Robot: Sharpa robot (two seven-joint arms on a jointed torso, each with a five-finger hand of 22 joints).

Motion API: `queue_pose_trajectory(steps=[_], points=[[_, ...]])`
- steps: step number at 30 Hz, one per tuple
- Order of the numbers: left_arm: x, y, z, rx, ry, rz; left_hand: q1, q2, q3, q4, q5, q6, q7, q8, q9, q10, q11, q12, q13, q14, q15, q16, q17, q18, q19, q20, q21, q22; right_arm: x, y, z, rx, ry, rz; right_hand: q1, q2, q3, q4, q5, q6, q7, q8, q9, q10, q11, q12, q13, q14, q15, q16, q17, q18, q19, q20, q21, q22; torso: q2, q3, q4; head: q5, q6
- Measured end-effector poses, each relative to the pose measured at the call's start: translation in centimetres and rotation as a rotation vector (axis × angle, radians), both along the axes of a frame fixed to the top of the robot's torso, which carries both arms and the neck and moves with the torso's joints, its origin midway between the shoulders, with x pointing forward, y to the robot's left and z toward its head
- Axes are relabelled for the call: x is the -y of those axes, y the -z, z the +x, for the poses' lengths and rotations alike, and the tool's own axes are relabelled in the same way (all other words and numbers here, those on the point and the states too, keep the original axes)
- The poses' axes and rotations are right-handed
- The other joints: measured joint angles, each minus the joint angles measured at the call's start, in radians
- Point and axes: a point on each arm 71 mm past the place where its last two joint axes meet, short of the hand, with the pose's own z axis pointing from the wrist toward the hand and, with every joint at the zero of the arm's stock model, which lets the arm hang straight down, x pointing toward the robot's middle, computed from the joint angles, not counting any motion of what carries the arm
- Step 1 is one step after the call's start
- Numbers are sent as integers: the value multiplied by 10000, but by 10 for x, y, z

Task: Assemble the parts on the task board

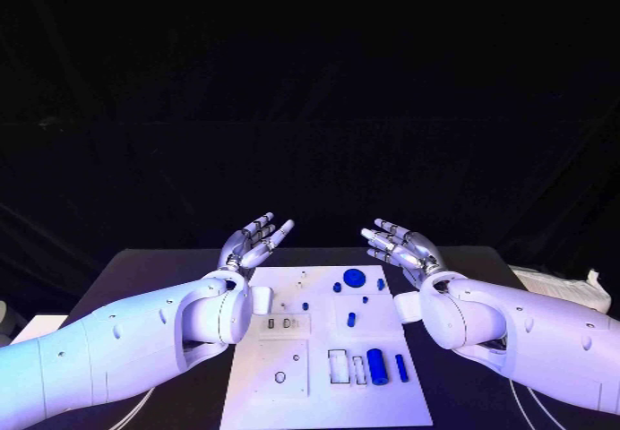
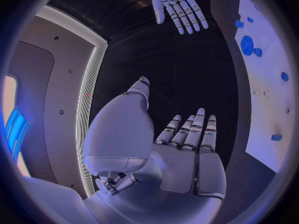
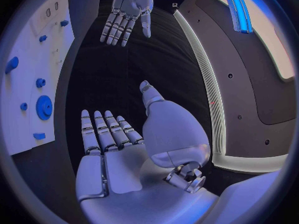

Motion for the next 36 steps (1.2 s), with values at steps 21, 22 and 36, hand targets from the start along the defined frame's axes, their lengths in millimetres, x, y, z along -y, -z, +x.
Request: queue_pose_trajectory(steps=[21, 22, 36], points=[[-26, -16, -10, 351, 736, -213, 879, 1056, 25, -976, -28, 6361, 672, 1029, 379, 7373, -1028, 1103, 347, 6667, -1358, 1595, 807, 713, 7316, -667, 2303, 766, 18, -36, 31, 3112, -1538, -4048, 1640, 145, 969, -1604, 19, 5496, 729, 406, 282, 5713, -476, 454, 202, 6149, -639, 629, 249, 1004, 4650, -255, 1449, 410, 391, -49, 5, -189, -14], [-26, -17, -12, 352, 829, -210, 864, 1071, -2, -1002, -28, 6486, 658, 1029, 379, 7506, -1053, 1103, 354, 6806, -1406, 1595, 857, 714, 7462, -712, 2357, 763, 18, -39, 32, 3292, -1628, -4314, 1660, 125, 1020, -1655, 19, 5632, 749, 406, 287, 5862, -510, 418, 202, 6341, -690, 630, 258, 1004, 4808, -306, 1521, 424, 433, -51, 12, -193, -23], [-18, -37, -40, 238, 1937, -499, 815, 1120, -154, -1068, -28, 6907, 551, 1029, 380, 8106, -1236, 1082, 406, 7560, -1681, 1724, 1284, 711, 8211, -976, 2545, 737, 9, -62, 40, 5031, -3035, -9509, 1458, -267, 1588, -2082, -282, 7155, 233, 406, 338, 7840, -1204, 357, 242, 9238, -1613, 1256, 735, 1004, 6904, -1272, 2971, 984, 1153, -83, 203, -461, 80]])
